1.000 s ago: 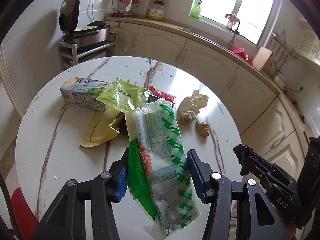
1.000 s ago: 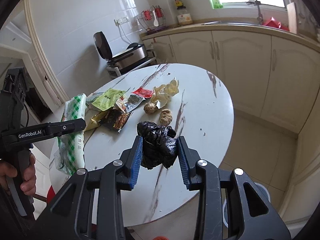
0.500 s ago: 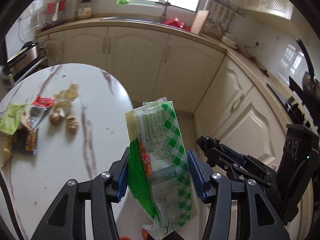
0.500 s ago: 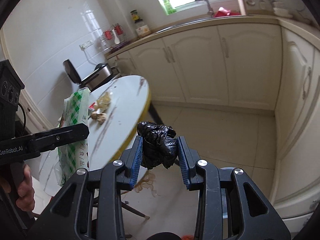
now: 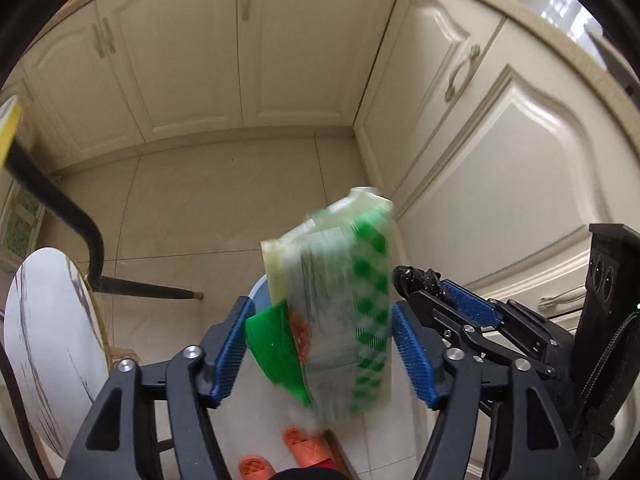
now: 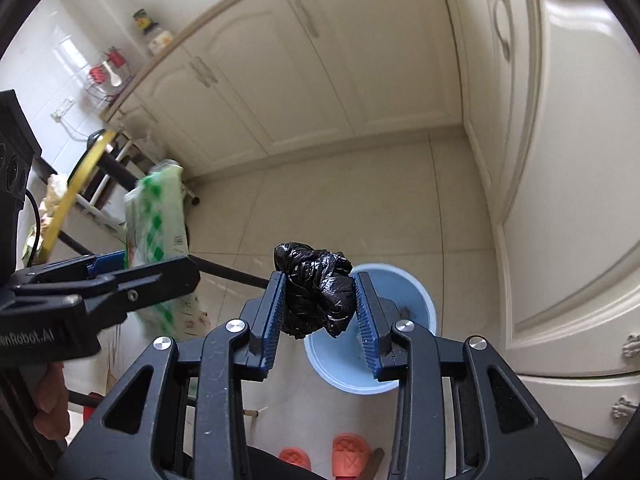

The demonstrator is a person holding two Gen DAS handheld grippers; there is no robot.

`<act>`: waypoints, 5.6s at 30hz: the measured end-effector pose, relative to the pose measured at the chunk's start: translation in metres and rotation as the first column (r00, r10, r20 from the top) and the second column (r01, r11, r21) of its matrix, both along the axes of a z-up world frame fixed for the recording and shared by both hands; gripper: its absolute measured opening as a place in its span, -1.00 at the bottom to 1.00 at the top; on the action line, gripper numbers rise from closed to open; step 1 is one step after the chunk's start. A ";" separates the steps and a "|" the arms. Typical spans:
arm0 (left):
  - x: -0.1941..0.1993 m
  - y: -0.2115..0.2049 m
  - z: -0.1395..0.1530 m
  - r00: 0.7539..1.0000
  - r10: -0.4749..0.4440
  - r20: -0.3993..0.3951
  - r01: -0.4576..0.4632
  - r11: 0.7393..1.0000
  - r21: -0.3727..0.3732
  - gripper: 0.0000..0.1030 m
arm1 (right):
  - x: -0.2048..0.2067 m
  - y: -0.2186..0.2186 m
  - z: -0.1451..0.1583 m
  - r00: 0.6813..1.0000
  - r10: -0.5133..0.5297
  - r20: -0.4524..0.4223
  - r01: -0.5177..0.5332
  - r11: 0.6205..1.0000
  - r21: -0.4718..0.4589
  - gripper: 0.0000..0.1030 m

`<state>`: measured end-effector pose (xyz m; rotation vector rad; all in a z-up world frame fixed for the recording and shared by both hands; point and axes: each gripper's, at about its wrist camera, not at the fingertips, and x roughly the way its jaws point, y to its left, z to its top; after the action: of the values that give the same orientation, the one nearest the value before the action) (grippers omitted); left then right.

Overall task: Collect trash
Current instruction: 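Carry both items to the blue bin and open both tools over it, then return both tools to the table, then grasp the yellow snack packet with the left tool while the right tool grasps a brown lump, then carry the yellow packet and brown lump to the blue bin and open both tools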

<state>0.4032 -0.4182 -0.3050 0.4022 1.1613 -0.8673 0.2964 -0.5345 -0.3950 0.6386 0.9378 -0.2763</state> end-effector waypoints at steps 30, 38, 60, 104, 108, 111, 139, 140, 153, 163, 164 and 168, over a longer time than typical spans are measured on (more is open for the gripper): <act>-0.059 0.081 0.076 0.958 0.144 0.249 -0.134 0.989 -0.054 0.61 | 0.020 0.035 -0.001 0.998 0.033 -0.053 -0.036 0.998 -0.053 0.48; -0.135 0.192 0.160 0.868 0.282 0.410 -0.192 0.950 -0.248 0.95 | -0.009 0.103 0.132 0.983 0.086 0.160 -0.051 0.976 -0.212 0.66; -0.239 0.487 0.198 0.588 0.723 0.363 -0.589 0.690 -0.421 0.98 | 0.057 0.324 0.239 0.868 0.453 0.203 -0.331 0.833 -0.444 0.98; -0.052 0.442 0.124 0.735 0.639 0.226 -0.611 0.769 -0.186 -0.69 | 0.201 0.332 0.148 0.814 0.580 0.004 -0.551 0.775 -0.309 -0.54; -0.086 0.454 0.138 0.736 0.652 0.182 -0.608 0.754 -0.248 -0.78 | 0.169 0.335 0.167 0.799 0.596 0.076 -0.558 0.783 -0.275 -0.54; -0.109 0.457 0.148 0.739 0.651 0.171 -0.598 0.752 -0.277 -0.79 | 0.150 0.340 0.175 0.790 0.604 0.102 -0.561 0.781 -0.274 -0.54; -0.167 0.450 0.139 0.730 0.632 0.260 -0.566 0.772 -0.290 -0.80 | 0.094 0.349 0.167 0.780 0.606 0.158 -0.572 0.792 -0.217 -0.54; -0.169 0.447 0.143 0.732 0.631 0.257 -0.561 0.772 -0.298 -0.80 | 0.092 0.347 0.170 0.779 0.603 0.169 -0.567 0.794 -0.219 -0.54; -0.171 0.332 0.199 0.851 0.443 0.282 -0.338 0.873 -0.352 -0.80 | 0.054 0.257 0.207 0.835 0.464 0.297 -0.417 0.885 -0.209 -0.53; -0.160 0.148 0.177 0.958 0.104 0.268 -0.029 0.962 -0.272 -0.79 | 0.010 0.117 0.157 0.965 0.168 0.201 -0.128 0.972 -0.198 -0.53; -0.157 0.133 0.168 0.964 0.072 0.257 -0.005 0.968 -0.252 -0.79 | 0.007 0.105 0.146 0.973 0.139 0.183 -0.105 0.978 -0.183 -0.53; -0.135 0.082 0.124 0.985 -0.013 0.175 0.044 0.983 -0.176 -0.79 | -0.002 0.070 0.102 0.992 0.068 0.102 -0.055 0.990 -0.131 -0.53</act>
<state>0.2682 -0.3362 -0.1809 0.3397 0.9110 -0.9351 0.2945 -0.4645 -0.2930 0.5011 0.8293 -0.2429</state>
